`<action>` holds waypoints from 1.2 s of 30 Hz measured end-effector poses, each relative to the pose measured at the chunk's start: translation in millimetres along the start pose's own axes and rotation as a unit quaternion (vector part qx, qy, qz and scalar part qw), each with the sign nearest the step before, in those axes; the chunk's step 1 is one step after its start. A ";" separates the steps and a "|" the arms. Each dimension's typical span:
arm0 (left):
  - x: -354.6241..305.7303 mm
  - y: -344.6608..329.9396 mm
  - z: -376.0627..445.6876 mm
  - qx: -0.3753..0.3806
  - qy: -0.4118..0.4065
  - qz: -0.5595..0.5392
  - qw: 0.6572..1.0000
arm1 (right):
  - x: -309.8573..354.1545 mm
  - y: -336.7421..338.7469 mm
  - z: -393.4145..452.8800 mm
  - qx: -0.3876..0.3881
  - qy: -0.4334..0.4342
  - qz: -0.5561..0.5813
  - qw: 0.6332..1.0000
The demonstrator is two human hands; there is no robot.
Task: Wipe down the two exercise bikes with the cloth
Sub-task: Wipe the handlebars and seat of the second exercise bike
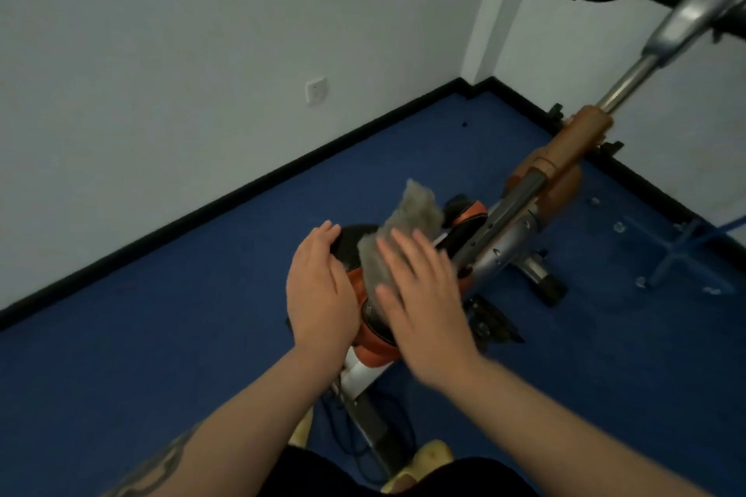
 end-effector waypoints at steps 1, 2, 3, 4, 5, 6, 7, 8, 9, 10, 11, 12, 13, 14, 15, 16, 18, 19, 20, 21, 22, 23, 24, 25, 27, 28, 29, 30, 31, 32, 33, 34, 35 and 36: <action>1.9 3.7 4.5 0.010 -0.012 0.003 1.000 | 6.2 -8.1 -17.6 -0.007 -0.001 0.031 0.999; 3.8 7.8 9.9 0.022 -0.023 0.006 0.999 | 11.8 -15.0 -30.4 -0.017 -0.012 0.049 0.999; 4.9 11.2 16.4 0.036 -0.035 0.008 0.999 | 14.5 -19.9 -36.7 -0.025 -0.032 0.059 0.997; 4.9 13.7 24.0 0.058 -0.050 0.012 0.997 | 13.9 -22.4 -35.4 -0.037 -0.061 0.069 0.995; 3.3 14.6 32.7 0.088 -0.066 0.021 0.994 | 11.1 -20.3 -26.8 -0.052 -0.096 0.082 0.991; -0.4 13.1 41.7 0.128 -0.085 0.036 0.988 | 7.1 -15.3 -14.3 -0.067 -0.133 0.101 0.984; -5.1 8.9 50.7 0.175 -0.105 0.061 0.977 | 2.3 -8.8 -1.4 -0.081 -0.173 0.123 0.974; -10.4 2.6 58.6 0.226 -0.124 0.094 0.962 | -2.7 -3.5 7.8 -0.091 -0.214 0.149 0.961; -15.6 -4.3 65.2 0.277 -0.140 0.133 0.941 | -4.8 -1.6 11.2 -0.106 -0.250 0.181 0.945; -20.6 -10.9 70.7 0.320 -0.153 0.170 0.919 | -1.0 -3.9 8.2 -0.132 -0.274 0.215 0.928; -24.8 -16.8 75.2 0.353 -0.167 0.198 0.899 | 8.2 -10.6 0.6 -0.164 -0.289 0.247 0.910; -27.7 -21.4 78.2 0.373 -0.179 0.217 0.884 | 23.4 -21.3 -10.4 -0.201 -0.295 0.277 0.892; -29.4 -24.9 80.6 0.382 -0.190 0.230 0.875 | 41.7 -32.5 -22.6 -0.233 -0.301 0.301 0.874; -30.1 -26.8 81.4 0.380 -0.197 0.241 0.871 | 56.2 -41.3 -32.5 -0.255 -0.307 0.324 0.858; -30.8 -27.5 80.9 0.371 -0.203 0.250 0.871 | 60.4 -46.9 -36.2 -0.278 -0.312 0.349 0.839; -31.3 -27.5 79.1 0.360 -0.210 0.255 0.872 | 54.0 -49.2 -32.6 -0.294 -0.320 0.376 0.818; -32.9 -26.8 75.7 0.347 -0.218 0.257 0.875 | 21.8 -41.7 -14.9 -0.281 -0.355 0.461 0.763; -33.0 -25.9 74.8 0.344 -0.219 0.254 0.877 | 7.4 -31.8 -9.4 -0.264 -0.378 0.501 0.732; -32.3 -25.1 74.6 0.343 -0.220 0.250 0.878 | -2.8 -26.4 -8.3 -0.257 -0.399 0.528 0.704; -31.2 -24.7 74.7 0.344 -0.220 0.244 0.880 | -4.2 -26.3 -9.5 -0.263 -0.408 0.547 0.682; -32.1 -24.8 76.0 0.350 -0.223 0.240 0.878 | 3.7 -29.0 -12.8 -0.291 -0.417 0.540 0.671; -31.4 -24.7 76.4 0.350 -0.219 0.235 0.880 | 19.0 -36.3 -15.7 -0.318 -0.427 0.506 0.679; -31.2 -24.0 76.7 0.350 -0.215 0.231 0.882 | 42.2 -45.3 -17.4 -0.347 -0.432 0.465 0.690; -31.3 -24.1 77.2 0.352 -0.218 0.229 0.881 | 65.6 -54.1 -18.4 -0.377 -0.431 0.426 0.700; -30.5 -23.7 77.9 0.356 -0.224 0.225 0.879 | 86.6 -60.7 -17.8 -0.410 -0.431 0.374 0.711; -29.8 -24.0 78.5 0.357 -0.225 0.222 0.879 | 77.2 -54.5 -16.3 -0.407 -0.438 0.361 0.715; -29.4 -24.7 79.0 0.358 -0.225 0.221 0.879 | 60.1 -46.4 -13.4 -0.379 -0.450 0.352 0.728; -29.5 -25.0 79.5 0.358 -0.224 0.221 0.879 | 40.0 -36.1 -9.6 -0.335 -0.460 0.351 0.743; -30.2 -25.2 80.1 0.359 -0.222 0.221 0.879 | 21.2 -22.4 -5.6 -0.285 -0.468 0.371 0.750; -30.3 -25.2 80.0 0.362 -0.219 0.219 0.879 | 8.0 -9.9 -2.1 -0.239 -0.473 0.404 0.745; -30.3 -24.5 79.5 0.363 -0.218 0.216 0.880 | 0.9 -2.8 1.5 -0.205 -0.475 0.424 0.743; -30.6 -23.9 78.8 0.363 -0.218 0.213 0.881 | 0.6 -0.5 4.5 -0.181 -0.480 0.412 0.753; -30.8 -22.8 78.3 0.363 -0.218 0.211 0.881 | 6.8 -1.3 6.4 -0.169 -0.483 0.368 0.777; -31.3 -22.0 78.3 0.362 -0.217 0.208 0.882 | 18.7 -4.1 6.0 -0.174 -0.482 0.306 0.803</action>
Point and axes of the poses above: each hand's wrist, its own z-axis towards the middle knuckle, its own y-axis out of the back of the hand, x = y × z, the point moved 4 cm from there along z, towards the middle knuckle, and after that the axes turned 12 degrees about x, right-handed, at the moved point
